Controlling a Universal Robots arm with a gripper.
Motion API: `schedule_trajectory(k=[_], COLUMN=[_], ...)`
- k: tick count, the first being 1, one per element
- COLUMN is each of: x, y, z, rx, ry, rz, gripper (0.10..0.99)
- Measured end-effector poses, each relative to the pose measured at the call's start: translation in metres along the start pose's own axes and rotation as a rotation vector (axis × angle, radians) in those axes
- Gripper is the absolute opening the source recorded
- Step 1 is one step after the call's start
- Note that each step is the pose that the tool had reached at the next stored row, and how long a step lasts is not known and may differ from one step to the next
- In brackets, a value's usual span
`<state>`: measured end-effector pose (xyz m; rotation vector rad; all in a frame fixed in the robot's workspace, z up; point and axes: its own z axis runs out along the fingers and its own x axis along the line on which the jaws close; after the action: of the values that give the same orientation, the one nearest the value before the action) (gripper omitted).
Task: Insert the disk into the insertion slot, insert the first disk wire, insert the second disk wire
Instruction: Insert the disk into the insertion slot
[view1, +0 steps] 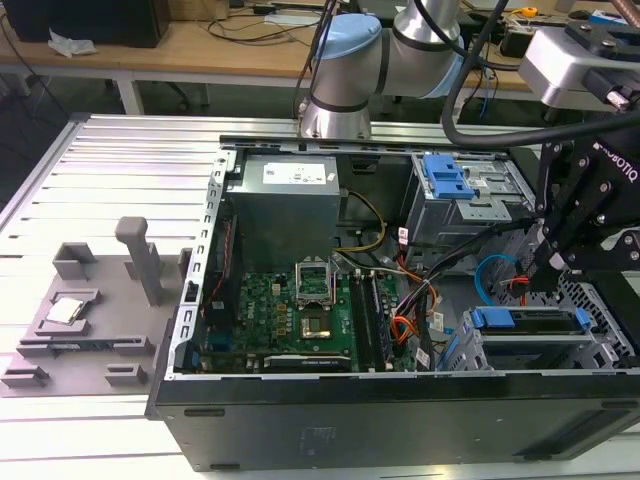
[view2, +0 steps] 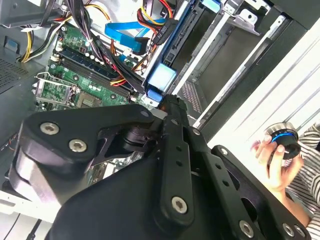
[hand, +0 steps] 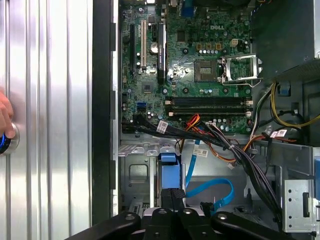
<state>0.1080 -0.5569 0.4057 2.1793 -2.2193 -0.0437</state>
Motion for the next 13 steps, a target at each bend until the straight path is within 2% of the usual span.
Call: schedule_trajectory(k=[3, 9, 13], x=[0.0, -0.0003, -0.0003], y=[-0.0029, -0.0122, -0.0164], z=[0.0025, 0.0155, 0.0191], rx=[0.0, -0.001, -0.001], ry=[-0.0002, -0.0001, 0.0003], rz=[0.0, 0.0, 0.0], gripper=[0.106, 0.106, 0.106])
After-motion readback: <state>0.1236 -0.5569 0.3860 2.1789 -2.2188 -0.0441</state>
